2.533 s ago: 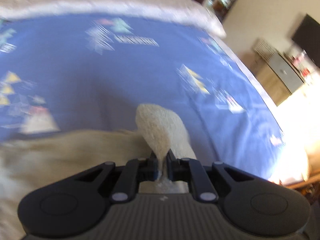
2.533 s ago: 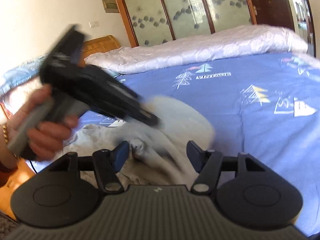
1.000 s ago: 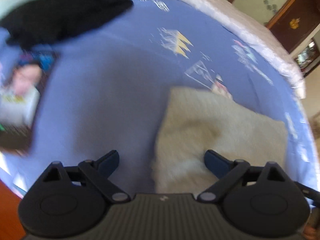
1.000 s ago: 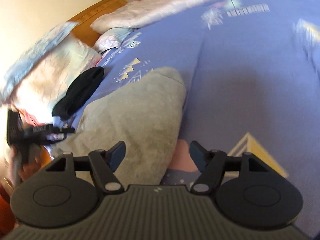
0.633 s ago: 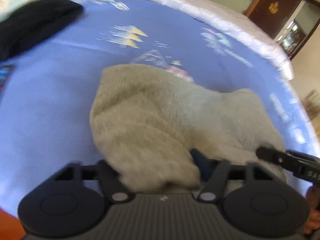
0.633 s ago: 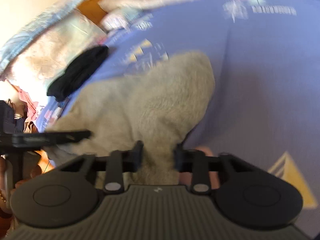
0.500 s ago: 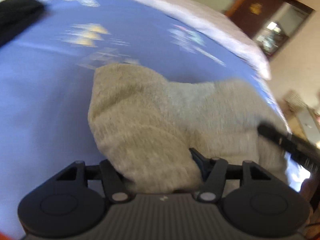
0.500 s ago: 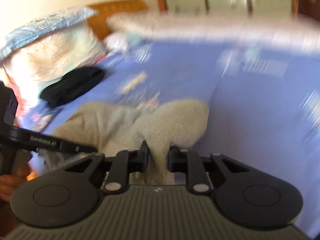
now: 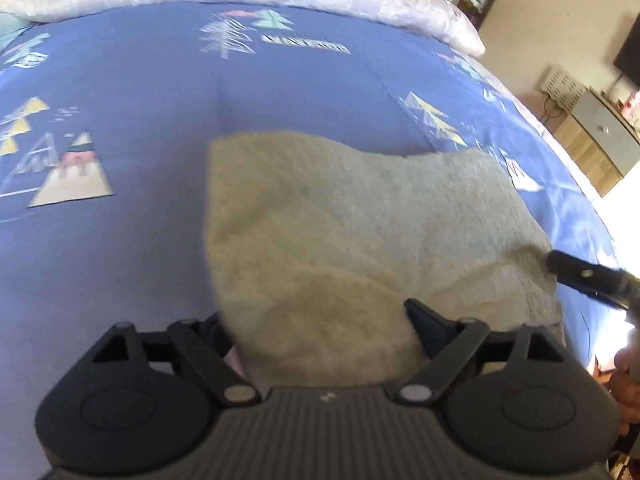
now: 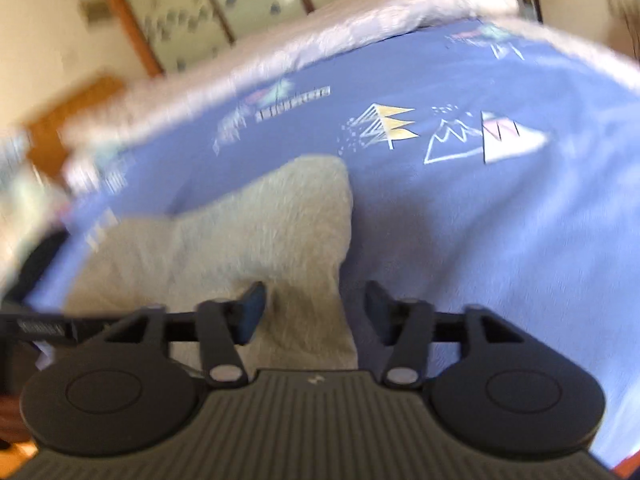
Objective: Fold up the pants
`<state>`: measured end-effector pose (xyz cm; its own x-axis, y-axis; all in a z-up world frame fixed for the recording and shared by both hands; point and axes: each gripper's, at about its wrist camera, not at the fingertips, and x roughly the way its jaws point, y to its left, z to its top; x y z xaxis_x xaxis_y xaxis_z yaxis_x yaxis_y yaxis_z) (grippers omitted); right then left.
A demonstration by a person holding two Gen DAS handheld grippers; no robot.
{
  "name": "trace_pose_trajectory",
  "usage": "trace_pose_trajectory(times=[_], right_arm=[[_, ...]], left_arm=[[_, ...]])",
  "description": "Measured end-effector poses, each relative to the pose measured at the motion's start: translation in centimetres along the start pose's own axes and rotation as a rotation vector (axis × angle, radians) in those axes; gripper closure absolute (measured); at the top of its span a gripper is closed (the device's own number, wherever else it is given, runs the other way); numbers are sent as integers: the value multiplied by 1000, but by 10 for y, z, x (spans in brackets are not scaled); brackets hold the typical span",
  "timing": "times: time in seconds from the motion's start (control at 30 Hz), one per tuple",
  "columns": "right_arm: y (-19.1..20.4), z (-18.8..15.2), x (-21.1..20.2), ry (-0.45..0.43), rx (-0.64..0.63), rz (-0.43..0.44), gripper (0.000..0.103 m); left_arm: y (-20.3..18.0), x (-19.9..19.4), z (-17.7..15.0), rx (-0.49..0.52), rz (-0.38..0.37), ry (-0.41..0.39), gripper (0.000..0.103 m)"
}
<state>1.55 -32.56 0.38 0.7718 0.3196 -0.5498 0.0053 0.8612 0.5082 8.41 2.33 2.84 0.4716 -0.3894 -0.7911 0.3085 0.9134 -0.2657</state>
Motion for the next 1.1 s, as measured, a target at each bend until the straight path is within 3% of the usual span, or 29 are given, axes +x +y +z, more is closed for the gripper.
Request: trace_pose_trajectory(times=[0.1, 0.2, 0.33, 0.5, 0.63, 0.7, 0.9, 0.97, 1.03, 1.1], right_arm=[[-5, 3, 0, -21, 95, 73, 33], [-11, 3, 1, -42, 164, 117, 30], [-20, -3, -3, -28, 218, 142, 29], [-10, -8, 6, 1, 162, 148, 29], [4, -10, 26, 52, 108, 132, 25], [9, -15, 36, 90, 85, 116, 24], [25, -24, 37, 79, -12, 100, 21], [30, -24, 38, 99, -28, 96, 25], [35, -23, 40, 120, -64, 82, 50], [43, -21, 40, 128, -78, 78, 68]], left_arm=[[16, -12, 4, -34, 17, -12, 9], [25, -13, 11, -81, -17, 6, 9], [13, -5, 15, -59, 2, 8, 9], [-7, 16, 14, -1, 34, 27, 5], [3, 37, 11, -77, 13, 67, 0], [2, 37, 10, -67, 22, 57, 0], [-1, 38, 9, -52, 42, 64, 1], [-3, 36, 7, -38, 58, 59, 6], [-9, 36, 8, -26, 54, 52, 18], [-8, 31, 10, -48, -4, 57, 50]])
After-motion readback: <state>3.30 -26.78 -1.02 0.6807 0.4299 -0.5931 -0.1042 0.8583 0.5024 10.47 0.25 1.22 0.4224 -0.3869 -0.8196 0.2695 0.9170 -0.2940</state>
